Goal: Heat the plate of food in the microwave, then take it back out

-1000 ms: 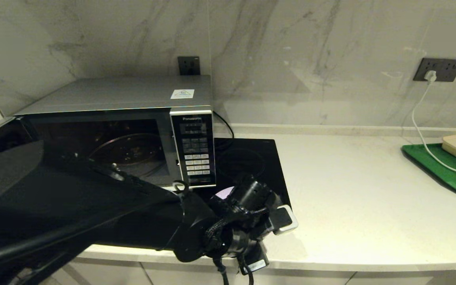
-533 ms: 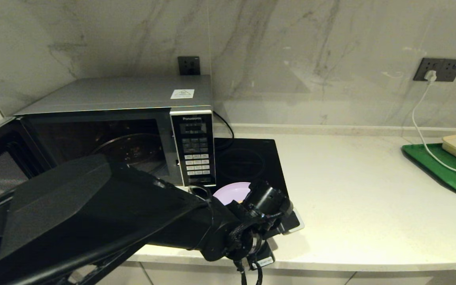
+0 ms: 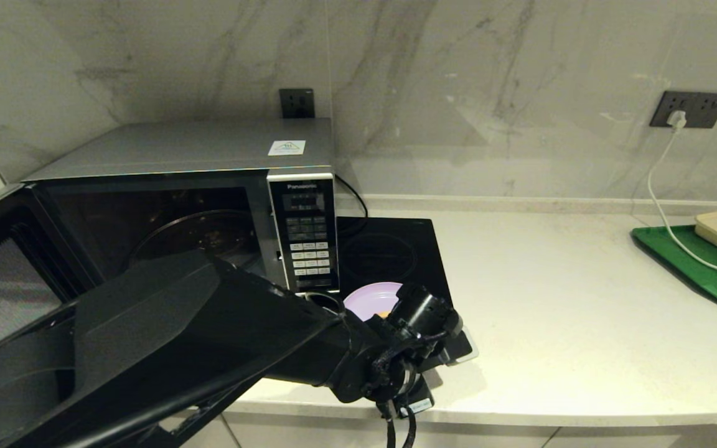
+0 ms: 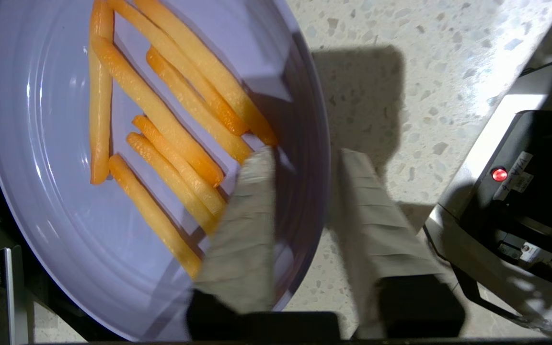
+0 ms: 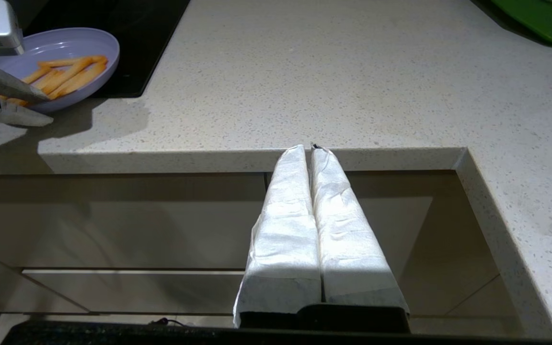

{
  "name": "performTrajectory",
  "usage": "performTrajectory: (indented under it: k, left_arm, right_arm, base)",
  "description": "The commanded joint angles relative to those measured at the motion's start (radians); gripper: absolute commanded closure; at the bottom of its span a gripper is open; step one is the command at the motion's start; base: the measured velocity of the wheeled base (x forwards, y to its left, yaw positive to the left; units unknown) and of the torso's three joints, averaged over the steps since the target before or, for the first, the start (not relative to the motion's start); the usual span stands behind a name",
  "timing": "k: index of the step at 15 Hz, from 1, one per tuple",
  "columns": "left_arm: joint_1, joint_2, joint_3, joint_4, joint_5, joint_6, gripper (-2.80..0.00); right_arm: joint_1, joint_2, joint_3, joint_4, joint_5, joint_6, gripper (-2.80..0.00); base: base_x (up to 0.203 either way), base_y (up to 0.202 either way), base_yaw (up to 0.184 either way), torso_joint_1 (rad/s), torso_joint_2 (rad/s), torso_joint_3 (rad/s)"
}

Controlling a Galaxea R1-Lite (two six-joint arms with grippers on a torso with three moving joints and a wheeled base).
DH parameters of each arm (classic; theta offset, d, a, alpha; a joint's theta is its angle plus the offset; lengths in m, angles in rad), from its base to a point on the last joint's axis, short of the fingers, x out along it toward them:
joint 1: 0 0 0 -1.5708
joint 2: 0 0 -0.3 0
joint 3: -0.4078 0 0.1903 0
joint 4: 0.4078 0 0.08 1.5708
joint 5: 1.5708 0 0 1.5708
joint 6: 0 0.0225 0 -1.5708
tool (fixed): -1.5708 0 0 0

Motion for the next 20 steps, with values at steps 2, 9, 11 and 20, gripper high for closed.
performTrajectory:
  k: [2, 9, 11, 20]
  left_arm:
    - [-0.001, -0.021, 0.004, 0.004, -0.001, -0.002, -2.8]
    - [-0.08, -0.258, 0.145, 0.066, -0.003, -0.008, -2.8]
    - [-0.087, -0.327, 0.216, 0.082, 0.002, -0.049, -2.8]
    - [0.076, -0.914, 0.655, 0.122, 0.082, -0.254, 0.0]
  right_arm:
    - [0.001, 0.001, 0.0, 0.0, 0.0, 0.001, 0.0]
    - [0.0, 0.001, 0.0, 0.0, 0.0, 0.0, 0.0]
    - [0.002, 0.001, 0.0, 0.0, 0.0, 0.001, 0.0]
    - [0.0, 0.001, 0.0, 0.0, 0.0, 0.001, 0.0]
  base:
    - [0.0, 0.0, 0.0, 0.0, 0.0, 0.0]
    - [0.0, 0.0, 0.0, 0.0, 0.0, 0.0]
    - [0.0, 0.0, 0.0, 0.0, 0.0, 0.0]
    - [0.0, 0.0, 0.0, 0.0, 0.0, 0.0]
